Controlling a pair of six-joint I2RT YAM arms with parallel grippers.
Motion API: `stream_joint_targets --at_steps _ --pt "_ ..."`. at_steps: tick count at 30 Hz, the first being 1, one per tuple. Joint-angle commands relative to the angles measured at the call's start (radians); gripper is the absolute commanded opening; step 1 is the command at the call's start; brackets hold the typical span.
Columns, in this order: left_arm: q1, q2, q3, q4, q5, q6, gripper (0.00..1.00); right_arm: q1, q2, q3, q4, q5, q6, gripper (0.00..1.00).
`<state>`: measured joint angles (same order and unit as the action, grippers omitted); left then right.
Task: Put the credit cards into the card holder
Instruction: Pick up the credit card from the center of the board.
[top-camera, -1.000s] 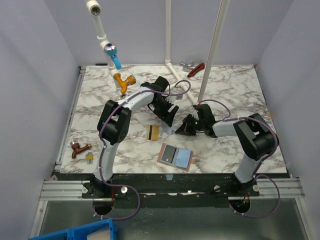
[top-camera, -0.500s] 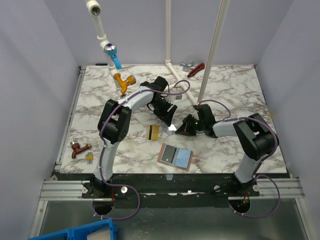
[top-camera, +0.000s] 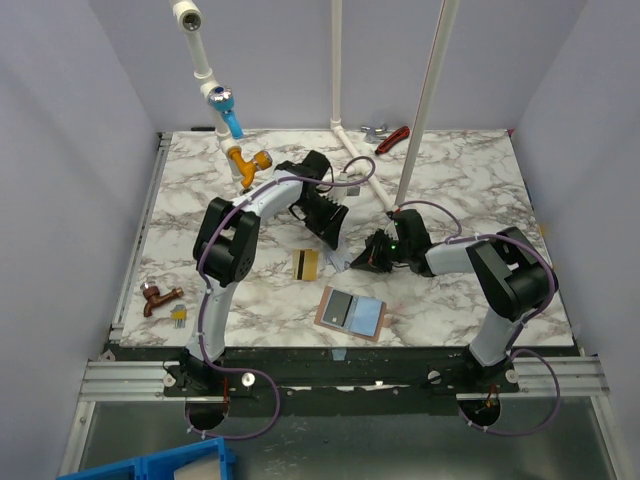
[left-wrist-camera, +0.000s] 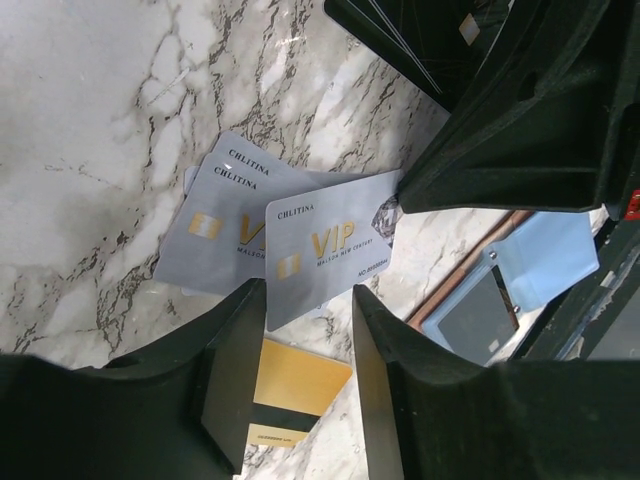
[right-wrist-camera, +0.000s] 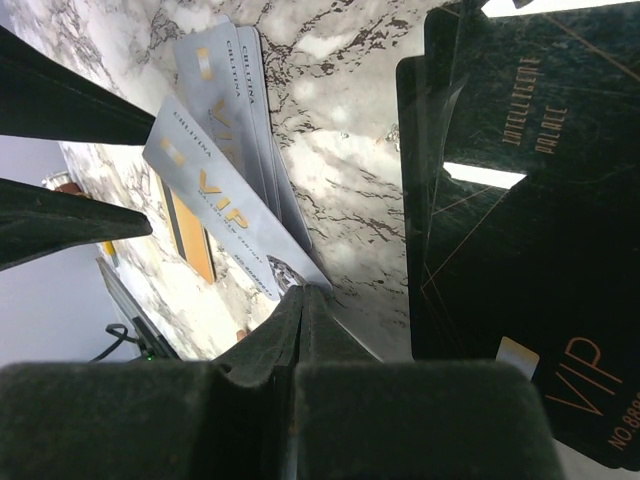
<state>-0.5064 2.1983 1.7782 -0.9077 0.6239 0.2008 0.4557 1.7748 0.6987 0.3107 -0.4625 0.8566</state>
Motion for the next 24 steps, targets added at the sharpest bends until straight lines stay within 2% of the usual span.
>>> stream_joint_targets --at_steps 1,10,12,17,19,22,24 --pt "0.002 -0.015 0.030 -0.021 0.108 -0.001 0.38 -0.006 0.030 -0.038 -0.035 0.018 -0.012 0.01" --pt "0.003 0.000 0.035 -0.029 0.150 0.005 0.26 -0.006 0.032 -0.059 -0.010 0.009 -0.005 0.01" --pt "0.006 0.001 0.036 -0.033 0.155 0.007 0.21 -0.006 0.029 -0.061 -0.005 0.006 -0.005 0.01" --pt "0.005 0.007 0.043 -0.050 0.170 0.019 0.02 -0.006 0.000 -0.059 0.015 -0.018 -0.014 0.01" --pt "0.005 0.009 0.047 -0.063 0.180 0.027 0.00 -0.007 -0.027 -0.055 0.020 -0.031 -0.022 0.01" --pt "0.005 -0.002 0.043 -0.079 0.196 0.038 0.00 -0.012 -0.081 -0.037 0.010 -0.071 -0.048 0.06" --pt "0.005 -0.017 0.034 -0.082 0.201 0.046 0.00 -0.014 -0.132 -0.020 -0.010 -0.110 -0.077 0.15"
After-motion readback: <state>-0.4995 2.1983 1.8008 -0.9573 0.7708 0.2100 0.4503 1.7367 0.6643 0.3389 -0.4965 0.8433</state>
